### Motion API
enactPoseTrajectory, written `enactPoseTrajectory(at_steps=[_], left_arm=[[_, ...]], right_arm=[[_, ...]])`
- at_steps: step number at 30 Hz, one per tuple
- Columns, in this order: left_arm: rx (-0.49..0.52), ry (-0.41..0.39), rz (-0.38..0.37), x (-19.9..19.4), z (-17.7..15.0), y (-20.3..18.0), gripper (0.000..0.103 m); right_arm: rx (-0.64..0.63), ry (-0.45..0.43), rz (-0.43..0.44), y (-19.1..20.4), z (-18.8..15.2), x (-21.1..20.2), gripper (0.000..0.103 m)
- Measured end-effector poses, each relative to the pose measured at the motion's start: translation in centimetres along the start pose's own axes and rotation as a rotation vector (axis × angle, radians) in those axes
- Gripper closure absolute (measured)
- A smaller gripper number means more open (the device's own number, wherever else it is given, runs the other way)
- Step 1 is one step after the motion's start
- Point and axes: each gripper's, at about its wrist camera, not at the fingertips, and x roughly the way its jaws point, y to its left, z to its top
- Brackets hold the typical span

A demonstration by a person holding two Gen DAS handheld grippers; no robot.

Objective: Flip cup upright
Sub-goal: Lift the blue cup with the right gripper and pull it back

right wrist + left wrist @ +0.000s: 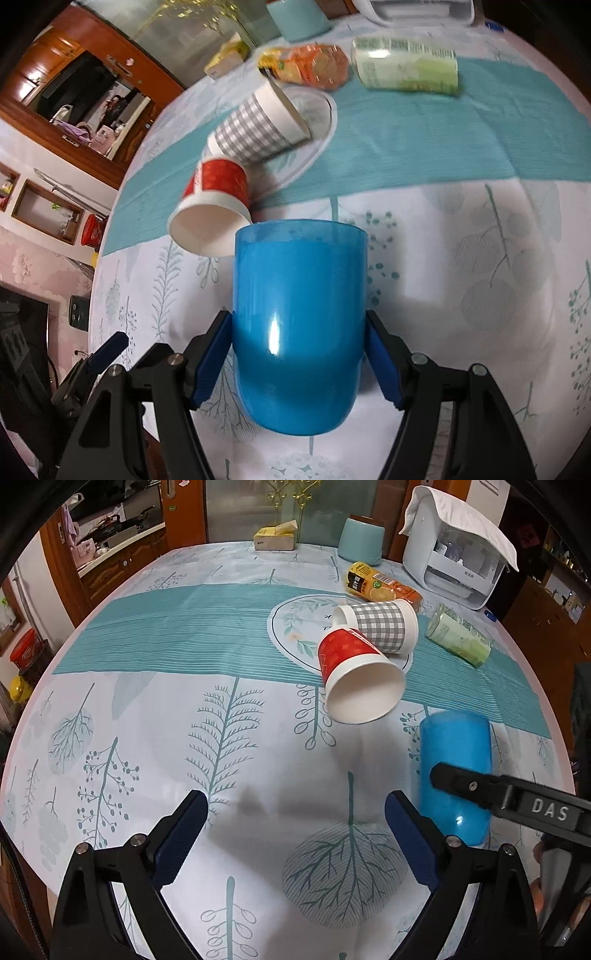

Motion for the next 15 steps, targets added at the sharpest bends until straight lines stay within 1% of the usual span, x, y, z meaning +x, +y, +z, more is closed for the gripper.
enactPoseTrajectory(at_steps=[2, 4, 7, 9, 15], left_arm=[[0.001, 0.002, -0.001, 0.0, 0.0, 0.0, 0.008], [0.007, -0.001, -0.001, 0.0, 0.0, -0.1, 0.008], [0.014, -0.003, 0.011, 0.1, -0.2, -0.3, 0.008], [0.01, 0.006, 0.004, 0.3, -0.2, -0.3, 0.008], [0.001, 0.013, 0.002, 0.4, -0.1, -0.2, 0.008]], right_arm=[[0.025, 0.028, 0.015, -0.3, 0.0, 0.4, 0.032], [0.027, 0.035, 0.02, -0.3, -0.2, 0.6, 0.032], [0.02, 0.017, 0.028, -0.2, -0.3, 0.2, 0.031], [0.017, 0.002, 0.032, -0.1, -0.3, -0.1, 0.027], [0.015, -0.017, 0.035, -0.4, -0.3, -1.3, 0.026]])
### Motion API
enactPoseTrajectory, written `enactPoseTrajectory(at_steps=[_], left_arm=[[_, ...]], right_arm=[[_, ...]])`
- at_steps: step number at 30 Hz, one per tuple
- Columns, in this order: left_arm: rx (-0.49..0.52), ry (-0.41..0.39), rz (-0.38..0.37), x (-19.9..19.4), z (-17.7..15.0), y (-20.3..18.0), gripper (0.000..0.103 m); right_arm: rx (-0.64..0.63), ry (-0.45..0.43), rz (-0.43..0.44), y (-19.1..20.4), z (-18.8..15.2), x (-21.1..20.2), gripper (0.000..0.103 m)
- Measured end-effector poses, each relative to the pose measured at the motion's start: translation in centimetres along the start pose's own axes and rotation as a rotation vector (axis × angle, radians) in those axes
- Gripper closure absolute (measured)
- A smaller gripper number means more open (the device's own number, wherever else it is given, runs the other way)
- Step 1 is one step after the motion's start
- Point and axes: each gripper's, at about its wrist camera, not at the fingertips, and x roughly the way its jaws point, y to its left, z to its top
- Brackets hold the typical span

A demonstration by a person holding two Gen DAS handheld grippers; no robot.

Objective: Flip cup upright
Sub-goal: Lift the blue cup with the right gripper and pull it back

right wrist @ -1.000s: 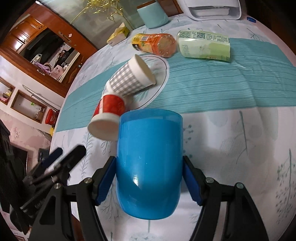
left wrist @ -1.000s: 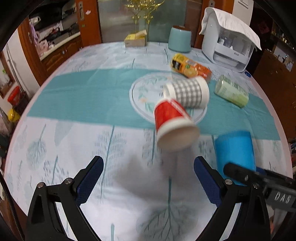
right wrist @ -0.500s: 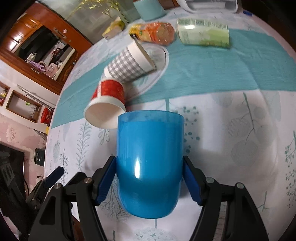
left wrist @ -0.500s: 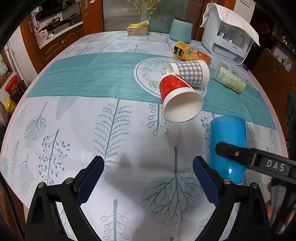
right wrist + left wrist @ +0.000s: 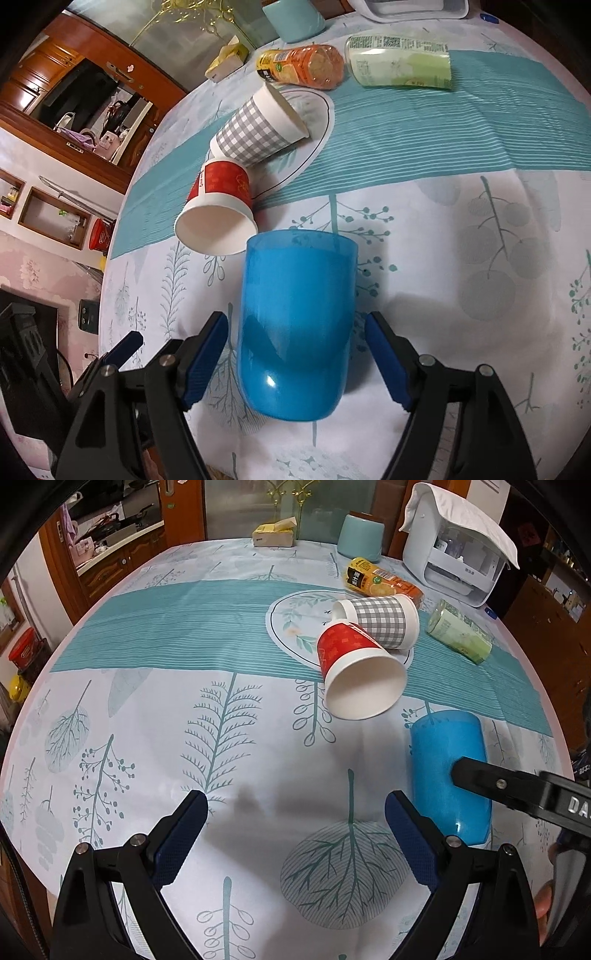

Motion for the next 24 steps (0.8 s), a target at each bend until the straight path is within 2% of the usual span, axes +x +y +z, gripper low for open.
enactPoseTrajectory(at_steps=[5, 11, 16, 24], left_arm=[[-0.002, 0.033, -0.034, 0.2, 0.2, -0.3, 0.008], [0.038, 0.021, -0.046, -0.6, 0.3, -1.5, 0.008], [0.038, 0.019, -0.085, -1.6, 0.5, -2.3, 0.008], [0.112, -0.06, -0.112, -3.7, 0.9, -4.5, 0.007]], right_arm=[[-0.014, -0.011, -0.003, -0.2, -0.5, -1.3, 0.026], [-0.037, -0.045, -0.013, -0.7, -1.3, -3.3, 0.026], [-0.068, -0.094, -0.037, -1.2, -1.9, -5.0, 0.026], [-0.147, -0.156, -0.1, -1.3, -2.3, -7.1, 0.026]])
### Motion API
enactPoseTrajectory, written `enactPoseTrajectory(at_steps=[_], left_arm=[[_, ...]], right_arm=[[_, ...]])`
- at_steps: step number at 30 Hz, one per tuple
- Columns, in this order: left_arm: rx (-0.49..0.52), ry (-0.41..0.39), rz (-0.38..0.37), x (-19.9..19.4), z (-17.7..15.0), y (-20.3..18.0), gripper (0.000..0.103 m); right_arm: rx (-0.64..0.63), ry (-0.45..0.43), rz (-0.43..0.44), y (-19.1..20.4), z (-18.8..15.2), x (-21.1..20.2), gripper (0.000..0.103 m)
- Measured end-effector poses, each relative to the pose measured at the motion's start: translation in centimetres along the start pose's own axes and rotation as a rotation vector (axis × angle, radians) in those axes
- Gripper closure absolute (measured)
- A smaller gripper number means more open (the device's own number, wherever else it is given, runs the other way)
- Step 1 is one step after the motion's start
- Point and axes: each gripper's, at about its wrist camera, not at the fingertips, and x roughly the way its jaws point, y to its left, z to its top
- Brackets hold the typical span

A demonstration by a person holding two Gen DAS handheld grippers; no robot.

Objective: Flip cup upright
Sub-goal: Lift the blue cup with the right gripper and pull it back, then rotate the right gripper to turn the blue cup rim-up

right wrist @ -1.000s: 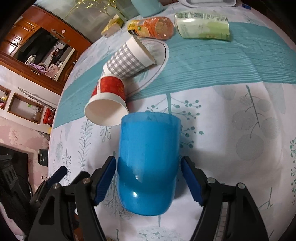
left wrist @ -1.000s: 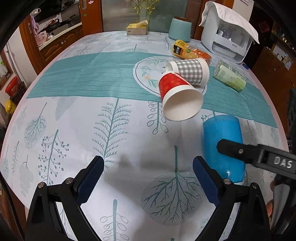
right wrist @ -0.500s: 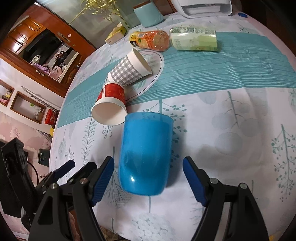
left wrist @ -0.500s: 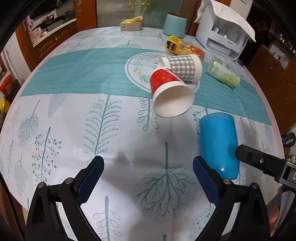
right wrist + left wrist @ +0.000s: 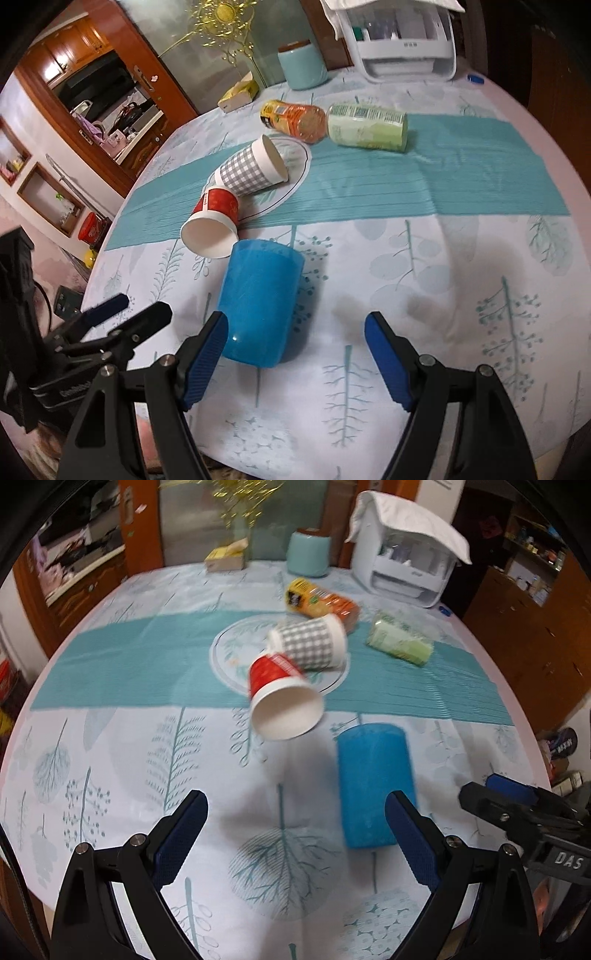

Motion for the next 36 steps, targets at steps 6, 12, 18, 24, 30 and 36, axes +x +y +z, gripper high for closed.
enactPoseTrajectory(at_steps=[6, 12, 18, 24, 30, 36], left_arm=[[0.081, -0.027, 0.019, -0.5, 0.8, -2.1, 0.007], [0.06, 0.039, -0.034, 0.8, 1.6, -2.8, 0.007], [-0.011, 0.132, -0.112, 3.6, 2.1, -2.3, 0.007], [-0.059, 0.206, -0.174, 5.8, 3.2, -2.1, 0.007], [-0.053, 0.275, -0.21, 8.1, 3.9, -2.5, 0.007], [-0.033, 0.331, -0.271, 9.6, 4.1, -3.3, 0.007]], right_arm=[[-0.031, -0.026, -0.024, -0.4, 0.0, -0.8, 0.026], [-0.033, -0.039, -0.028, -1.0, 0.0, -1.2, 0.026], [-0.014, -0.032, -0.041, -2.2, -0.2, -0.4, 0.026], [0.011, -0.01, -0.065, -3.6, -0.4, 1.1, 0.026], [0.012, 0.018, -0.075, -3.9, -0.5, 2.7, 0.026], [-0.001, 0.019, -0.111, -4.0, -0.2, 3.3, 0.026]])
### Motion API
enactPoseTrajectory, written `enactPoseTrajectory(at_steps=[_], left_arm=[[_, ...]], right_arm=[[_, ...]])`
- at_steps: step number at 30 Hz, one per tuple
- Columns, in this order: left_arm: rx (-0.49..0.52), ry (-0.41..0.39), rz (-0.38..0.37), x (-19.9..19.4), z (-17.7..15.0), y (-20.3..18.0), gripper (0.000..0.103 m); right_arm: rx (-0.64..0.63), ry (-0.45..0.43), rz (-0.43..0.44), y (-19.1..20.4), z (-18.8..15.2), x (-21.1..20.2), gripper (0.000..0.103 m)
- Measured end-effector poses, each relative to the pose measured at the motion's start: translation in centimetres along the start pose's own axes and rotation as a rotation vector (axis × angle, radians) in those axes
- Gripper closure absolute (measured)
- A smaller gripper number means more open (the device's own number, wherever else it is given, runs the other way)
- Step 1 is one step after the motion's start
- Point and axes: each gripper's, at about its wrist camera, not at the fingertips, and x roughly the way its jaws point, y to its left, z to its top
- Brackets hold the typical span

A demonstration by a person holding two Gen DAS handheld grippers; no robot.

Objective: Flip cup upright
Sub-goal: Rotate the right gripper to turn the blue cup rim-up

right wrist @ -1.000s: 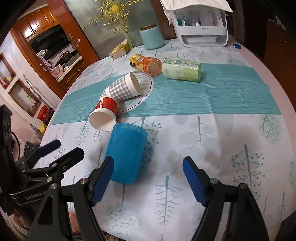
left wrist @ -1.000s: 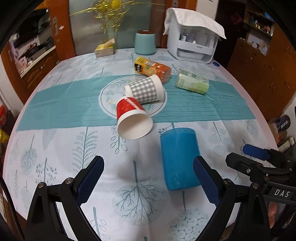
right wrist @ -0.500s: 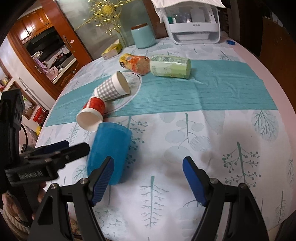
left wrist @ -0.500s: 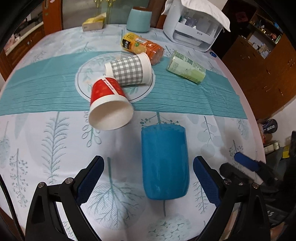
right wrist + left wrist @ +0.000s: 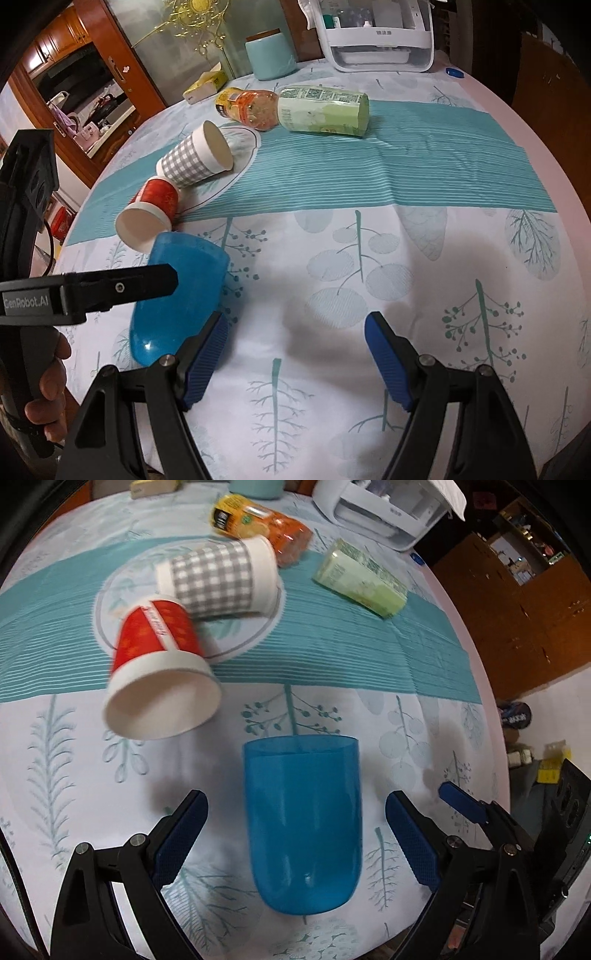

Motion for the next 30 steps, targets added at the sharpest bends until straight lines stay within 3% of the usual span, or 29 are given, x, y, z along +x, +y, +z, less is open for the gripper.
enactPoseTrajectory(at_steps=[8, 14, 19, 23, 30], left_arm=[[0.029, 0.09, -0.03, 2.0, 0.9, -0.1, 0.008], [0.033, 0.14, -0.036, 2.8, 1.5, -0.2, 0.03], [0.039, 0.154, -0.032, 3.0, 1.7, -0.4, 0.032], [0.05, 0.144, -0.025, 2.6, 1.7, -0.6, 0.033], [0.078, 0.053, -0.009, 0.3, 1.6, -1.3, 0.033]], right_arm=[[0.02, 0.011, 0.001, -0.7, -0.1, 0.3, 0.026], [0.019, 0.017, 0.008, -0.6, -0.3, 0.6, 0.026], [0.019, 0.018, 0.016, -0.5, -0.4, 0.6, 0.026], [0.022, 0.01, 0.02, -0.5, -0.5, 0.4, 0.026], [0.04, -0.002, 0.022, -0.9, -0.4, 0.1, 0.026]])
